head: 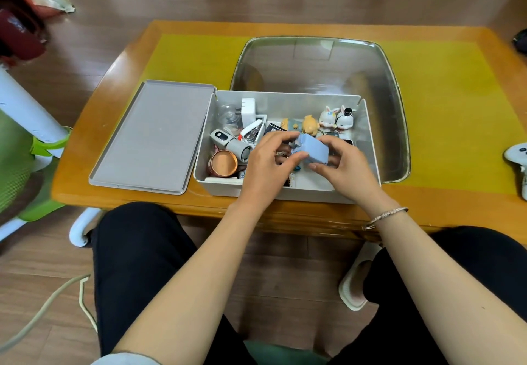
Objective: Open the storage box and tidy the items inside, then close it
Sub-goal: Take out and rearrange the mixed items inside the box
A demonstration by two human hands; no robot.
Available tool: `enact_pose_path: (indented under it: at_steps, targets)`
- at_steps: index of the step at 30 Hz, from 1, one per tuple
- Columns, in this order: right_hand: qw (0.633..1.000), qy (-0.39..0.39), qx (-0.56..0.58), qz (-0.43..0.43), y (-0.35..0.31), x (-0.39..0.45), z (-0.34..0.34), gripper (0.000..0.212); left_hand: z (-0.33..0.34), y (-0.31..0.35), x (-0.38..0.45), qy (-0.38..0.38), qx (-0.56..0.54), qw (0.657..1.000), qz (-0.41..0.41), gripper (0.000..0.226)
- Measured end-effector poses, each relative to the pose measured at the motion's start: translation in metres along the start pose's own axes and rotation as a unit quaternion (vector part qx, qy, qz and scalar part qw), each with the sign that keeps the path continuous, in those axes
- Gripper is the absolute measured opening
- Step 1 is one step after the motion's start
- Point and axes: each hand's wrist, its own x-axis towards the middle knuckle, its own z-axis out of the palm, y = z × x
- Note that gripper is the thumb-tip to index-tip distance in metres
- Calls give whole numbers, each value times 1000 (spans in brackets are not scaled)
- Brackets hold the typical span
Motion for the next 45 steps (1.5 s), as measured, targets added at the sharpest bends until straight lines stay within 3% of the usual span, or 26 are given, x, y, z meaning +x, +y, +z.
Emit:
enact_pose_path:
  at_steps: [5, 10, 13, 20, 24, 29, 33, 35, 40, 45]
  targets:
    - [995, -67, 70, -1, -2, -1, -2, 45, -7, 0, 5, -47, -35, 996, -62, 26]
    - [993, -14, -91, -75, -1, 0, 4, 57, -4, 4, 4, -41, -52, 993, -100, 9]
    - [990, -1, -101, -101, 2, -2, 6, 58, -5, 7, 4, -53, -77, 989, -116, 1]
    - [990, -20, -72, -119, 4, -3, 6, 55, -6, 5, 6, -47, -59, 990, -122, 16]
    - [994, -17, -59, -95, 5, -4, 7, 49, -5, -1, 9, -51, -47, 992, -105, 11]
    - [995, 40, -33, -83, 4, -3, 4, 38, -4, -2, 5, -69, 53, 996, 2, 38]
    - [996, 52, 3, -72, 3, -4, 1, 40, -5, -3, 5, -128, 65, 990, 8, 55]
    - [995, 60, 16, -78, 3, -5, 0, 41, -4, -4, 6, -133, 61, 989, 0, 52]
    - [994, 82, 58, -35, 4, -4, 0, 47, -2, -6, 5, -60, 48, 997, -14, 37]
    - [989, 37, 145, -13, -1, -2, -2, 30, 3, -5, 3, -40, 41, 998, -23, 32]
